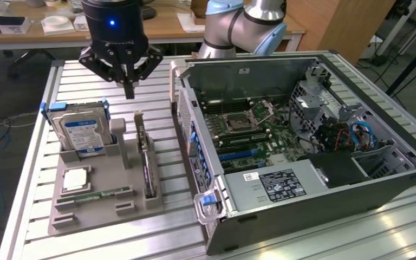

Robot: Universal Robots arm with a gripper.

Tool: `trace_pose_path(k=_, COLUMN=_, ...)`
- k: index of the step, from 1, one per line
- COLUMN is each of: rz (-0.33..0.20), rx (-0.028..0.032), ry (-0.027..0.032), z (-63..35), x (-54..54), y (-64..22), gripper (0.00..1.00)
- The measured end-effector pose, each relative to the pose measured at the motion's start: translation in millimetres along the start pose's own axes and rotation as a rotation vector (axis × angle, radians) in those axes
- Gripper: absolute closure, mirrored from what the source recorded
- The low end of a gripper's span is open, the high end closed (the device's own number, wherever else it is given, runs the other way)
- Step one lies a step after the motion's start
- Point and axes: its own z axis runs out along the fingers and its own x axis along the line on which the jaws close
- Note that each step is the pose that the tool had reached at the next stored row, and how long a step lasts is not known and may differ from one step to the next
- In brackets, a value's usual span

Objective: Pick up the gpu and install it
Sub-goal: 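Reach for the gpu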

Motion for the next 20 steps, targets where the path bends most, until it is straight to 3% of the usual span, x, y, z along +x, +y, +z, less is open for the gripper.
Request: trace_pose_path(k=20, rz=0.000, rx=0.0000, ry=0.0000, z=0.4, x=7.7, y=-0.6, gripper=0.89)
